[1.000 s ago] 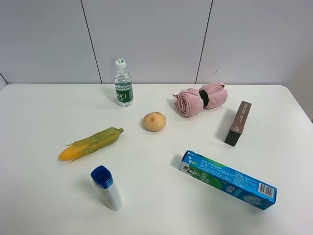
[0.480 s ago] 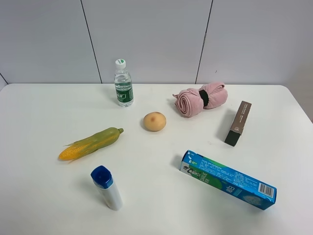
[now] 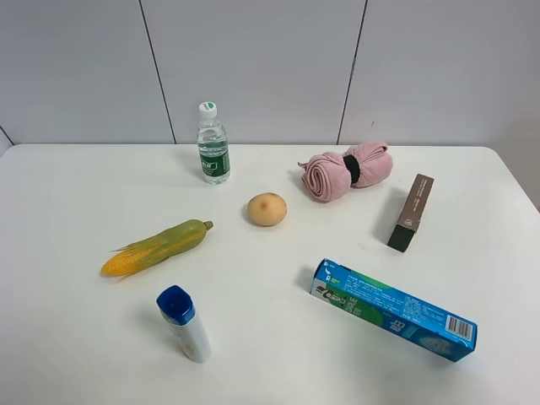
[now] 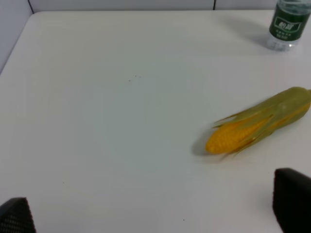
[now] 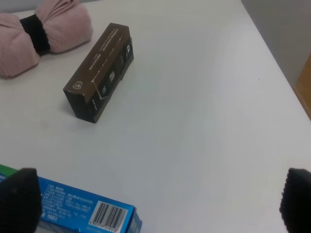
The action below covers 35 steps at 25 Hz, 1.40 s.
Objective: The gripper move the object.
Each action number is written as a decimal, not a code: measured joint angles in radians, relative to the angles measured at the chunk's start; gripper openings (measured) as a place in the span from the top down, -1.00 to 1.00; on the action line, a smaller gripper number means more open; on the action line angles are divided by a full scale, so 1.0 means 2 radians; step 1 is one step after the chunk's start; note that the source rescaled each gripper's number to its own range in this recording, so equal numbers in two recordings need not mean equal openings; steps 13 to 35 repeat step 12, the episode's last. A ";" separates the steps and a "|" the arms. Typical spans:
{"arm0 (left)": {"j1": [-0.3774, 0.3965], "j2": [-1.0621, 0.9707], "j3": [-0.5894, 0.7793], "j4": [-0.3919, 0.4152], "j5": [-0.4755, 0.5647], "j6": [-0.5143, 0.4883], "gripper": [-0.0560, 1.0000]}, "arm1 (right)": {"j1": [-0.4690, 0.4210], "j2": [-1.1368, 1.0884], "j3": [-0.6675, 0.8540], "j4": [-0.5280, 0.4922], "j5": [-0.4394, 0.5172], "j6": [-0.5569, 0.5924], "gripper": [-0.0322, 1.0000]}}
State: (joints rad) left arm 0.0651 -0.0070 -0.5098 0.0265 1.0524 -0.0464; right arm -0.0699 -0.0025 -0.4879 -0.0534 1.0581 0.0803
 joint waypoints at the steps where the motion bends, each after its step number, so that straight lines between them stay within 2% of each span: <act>1: 0.000 0.000 0.000 0.000 0.000 0.000 -1.00 | 0.000 0.000 0.000 0.000 0.000 0.000 -1.00; 35: 0.000 0.000 0.000 0.000 0.000 0.000 -1.00 | 0.000 0.000 0.000 0.000 0.000 0.000 -1.00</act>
